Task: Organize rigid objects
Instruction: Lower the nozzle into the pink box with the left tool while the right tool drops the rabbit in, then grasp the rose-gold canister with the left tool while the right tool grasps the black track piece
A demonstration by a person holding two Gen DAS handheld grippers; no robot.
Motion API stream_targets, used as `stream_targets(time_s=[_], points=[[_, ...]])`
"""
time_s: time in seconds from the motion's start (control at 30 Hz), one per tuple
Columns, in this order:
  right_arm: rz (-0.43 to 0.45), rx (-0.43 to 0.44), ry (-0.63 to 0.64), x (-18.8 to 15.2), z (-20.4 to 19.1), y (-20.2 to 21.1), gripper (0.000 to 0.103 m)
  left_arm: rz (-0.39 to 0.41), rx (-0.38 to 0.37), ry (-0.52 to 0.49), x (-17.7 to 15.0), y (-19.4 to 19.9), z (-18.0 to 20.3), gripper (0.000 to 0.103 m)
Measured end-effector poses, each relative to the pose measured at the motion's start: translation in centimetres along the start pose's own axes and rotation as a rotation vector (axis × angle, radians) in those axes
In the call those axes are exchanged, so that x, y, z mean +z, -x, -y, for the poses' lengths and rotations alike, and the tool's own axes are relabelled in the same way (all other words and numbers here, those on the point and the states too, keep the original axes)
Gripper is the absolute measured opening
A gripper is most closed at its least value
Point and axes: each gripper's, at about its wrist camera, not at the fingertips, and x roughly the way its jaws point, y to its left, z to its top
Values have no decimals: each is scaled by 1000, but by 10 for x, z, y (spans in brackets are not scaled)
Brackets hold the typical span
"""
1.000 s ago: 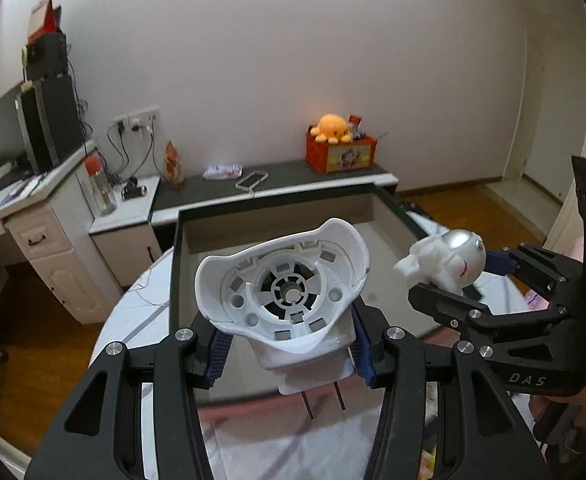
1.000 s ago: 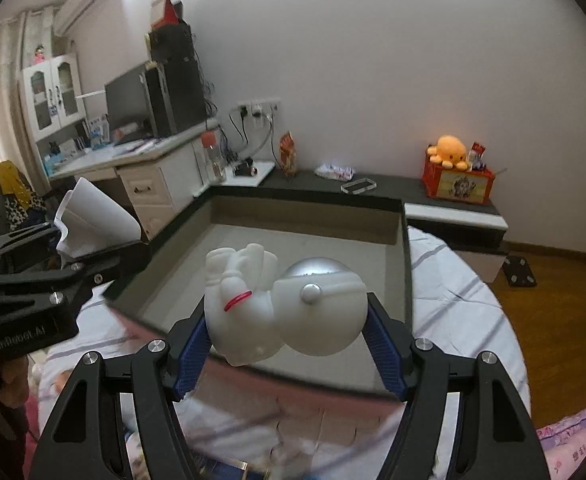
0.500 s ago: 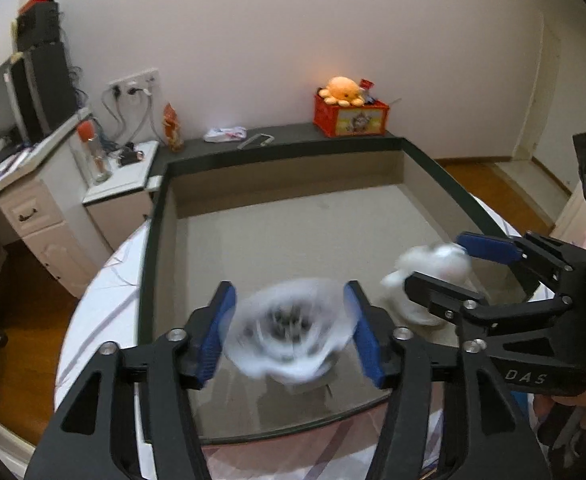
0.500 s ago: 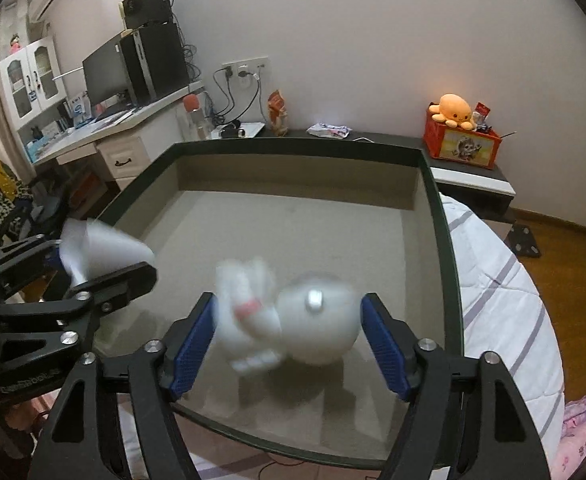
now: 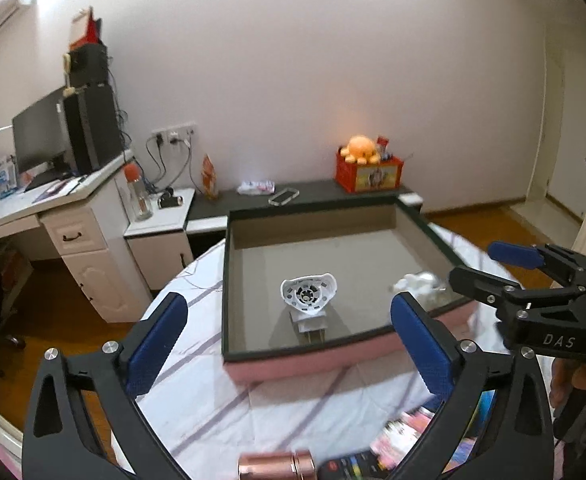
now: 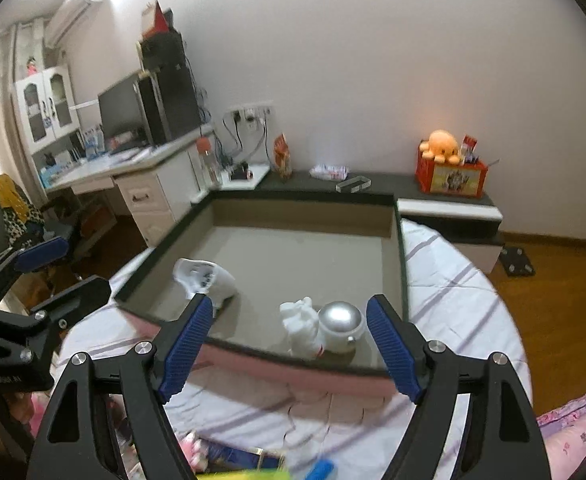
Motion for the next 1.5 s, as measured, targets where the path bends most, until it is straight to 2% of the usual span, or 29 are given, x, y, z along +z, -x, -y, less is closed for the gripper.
stream_targets(time_s=[0.2, 0.4, 0.53, 0.77, 1.07, 1.5], points=[[108, -48, 41, -15, -16, 57, 83, 58, 14, -3, -13, 51, 8, 103], [120, -46, 46, -33, -23, 91, 83, 44, 7, -38, -43, 91, 15, 103], [123, -52, 32, -48, -21, 111, 84, 13, 10, -13, -64, 104, 8, 103], [95, -70, -11, -75, -13, 125, 84, -40, -16, 13, -90, 111, 7, 103], [42, -105, -60, -99, 2, 125, 84, -94, -18, -10, -110, 108, 13, 103], [-15, -122, -95, -113, 21, 103, 84, -152, 6, 19, -111, 75, 5, 103]])
